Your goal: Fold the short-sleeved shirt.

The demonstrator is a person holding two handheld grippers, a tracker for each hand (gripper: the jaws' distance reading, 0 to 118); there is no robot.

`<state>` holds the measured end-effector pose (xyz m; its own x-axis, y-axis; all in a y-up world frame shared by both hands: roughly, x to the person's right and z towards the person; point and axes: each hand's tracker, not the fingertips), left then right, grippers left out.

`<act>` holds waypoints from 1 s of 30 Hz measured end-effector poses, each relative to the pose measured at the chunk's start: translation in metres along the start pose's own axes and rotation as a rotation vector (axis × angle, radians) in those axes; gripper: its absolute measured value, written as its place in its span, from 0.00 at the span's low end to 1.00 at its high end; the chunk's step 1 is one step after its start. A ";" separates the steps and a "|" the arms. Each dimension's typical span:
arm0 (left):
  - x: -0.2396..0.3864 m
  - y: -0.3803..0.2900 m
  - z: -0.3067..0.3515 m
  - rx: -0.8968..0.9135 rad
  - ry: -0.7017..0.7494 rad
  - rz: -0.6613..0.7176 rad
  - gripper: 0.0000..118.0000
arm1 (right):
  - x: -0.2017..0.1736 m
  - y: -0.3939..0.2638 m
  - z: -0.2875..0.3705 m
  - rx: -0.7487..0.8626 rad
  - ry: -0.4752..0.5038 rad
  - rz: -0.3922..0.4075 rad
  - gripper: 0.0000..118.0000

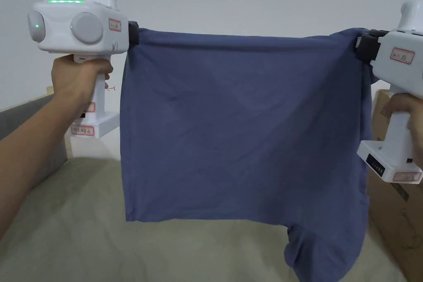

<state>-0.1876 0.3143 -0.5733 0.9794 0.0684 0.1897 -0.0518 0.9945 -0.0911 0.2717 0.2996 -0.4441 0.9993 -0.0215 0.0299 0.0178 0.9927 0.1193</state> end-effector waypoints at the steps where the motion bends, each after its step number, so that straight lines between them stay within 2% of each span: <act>1: -0.001 -0.003 -0.008 0.002 -0.001 -0.002 0.02 | 0.000 -0.004 -0.004 -0.001 -0.003 0.002 0.02; 6: -0.001 -0.036 -0.044 -0.011 0.006 -0.048 0.02 | 0.014 -0.051 -0.039 -0.031 0.001 0.009 0.02; 10: -0.005 -0.081 -0.069 -0.043 0.005 -0.099 0.02 | 0.009 -0.101 -0.040 -0.097 0.003 0.017 0.02; 18: -0.023 -0.211 -0.092 -0.212 -0.009 -0.054 0.02 | 0.009 -0.218 -0.040 -0.281 0.015 -0.054 0.02; 24: -0.038 -0.310 -0.066 -0.342 -0.013 0.010 0.02 | 0.002 -0.298 -0.011 -0.431 0.018 -0.086 0.02; 30: -0.048 -0.379 0.015 -0.430 -0.050 0.068 0.02 | -0.005 -0.349 0.071 -0.506 0.027 -0.174 0.02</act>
<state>-0.2176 -0.0643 -0.5327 0.9655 0.1468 0.2151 -0.0197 0.8648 -0.5018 0.2584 -0.0554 -0.4150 0.9805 -0.1945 0.0262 0.1901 0.9081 -0.3732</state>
